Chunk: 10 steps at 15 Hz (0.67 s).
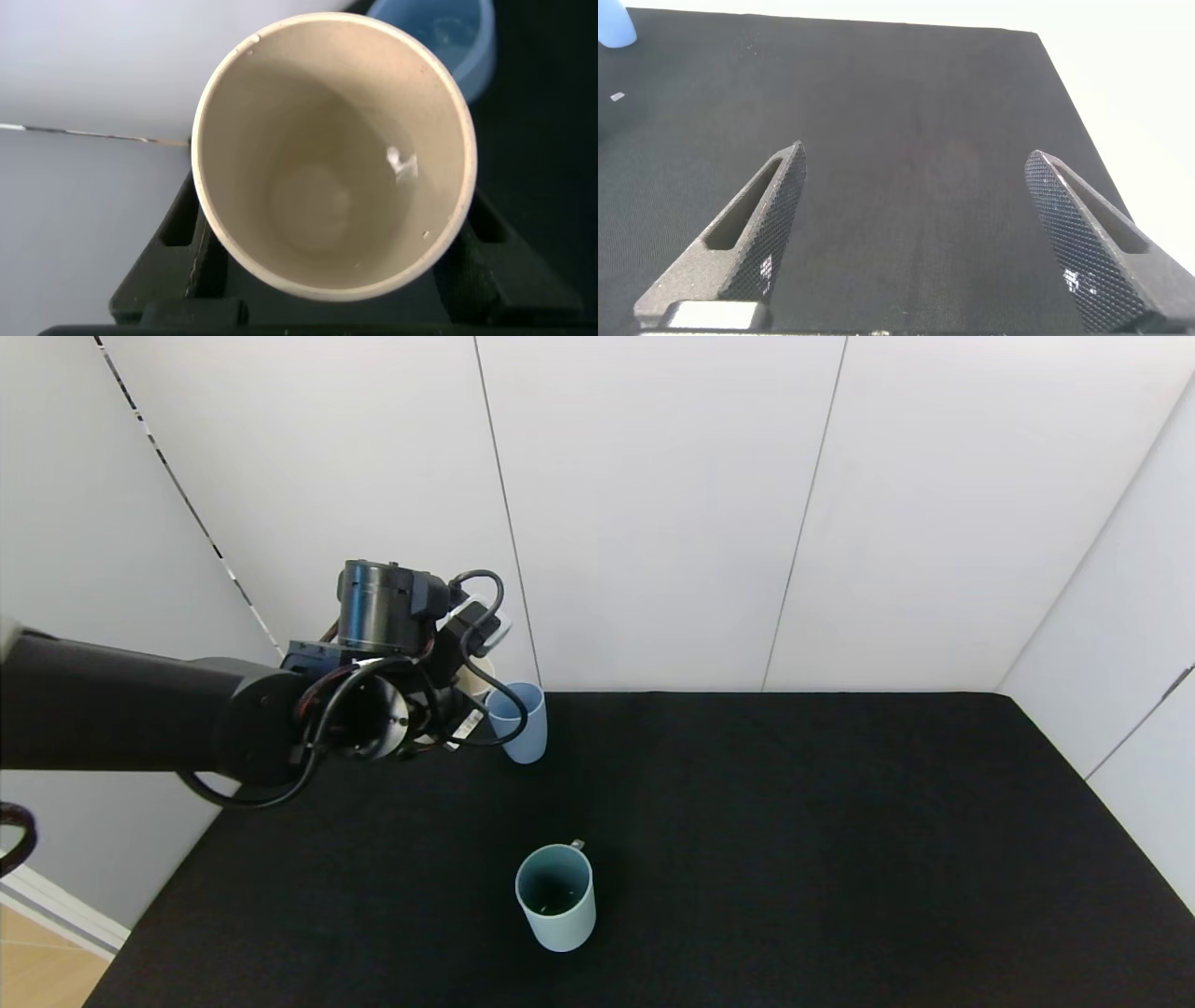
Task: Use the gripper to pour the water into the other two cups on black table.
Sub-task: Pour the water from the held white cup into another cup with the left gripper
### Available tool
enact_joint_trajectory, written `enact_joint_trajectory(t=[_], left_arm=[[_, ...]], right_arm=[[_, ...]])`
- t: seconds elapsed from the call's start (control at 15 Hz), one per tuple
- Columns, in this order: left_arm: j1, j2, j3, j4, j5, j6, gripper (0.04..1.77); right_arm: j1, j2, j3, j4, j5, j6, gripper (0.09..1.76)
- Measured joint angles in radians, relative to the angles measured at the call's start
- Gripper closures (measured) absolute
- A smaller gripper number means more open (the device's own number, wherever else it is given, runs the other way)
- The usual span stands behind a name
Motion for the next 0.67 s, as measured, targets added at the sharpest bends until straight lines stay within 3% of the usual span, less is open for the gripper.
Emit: enact_joint_trajectory(t=[0.33,0.67], left_arm=[[-0.05,-0.206,0.247,-0.005,-0.014,-0.024,0.6],[-0.153,-0.348,0.413,0.004,-0.014,-0.025,0.6]], right_arm=[[0.0,0.0,0.0,0.0,0.0,0.0,0.14],[0.0,0.0,0.0,0.0,0.0,0.0,0.14]])
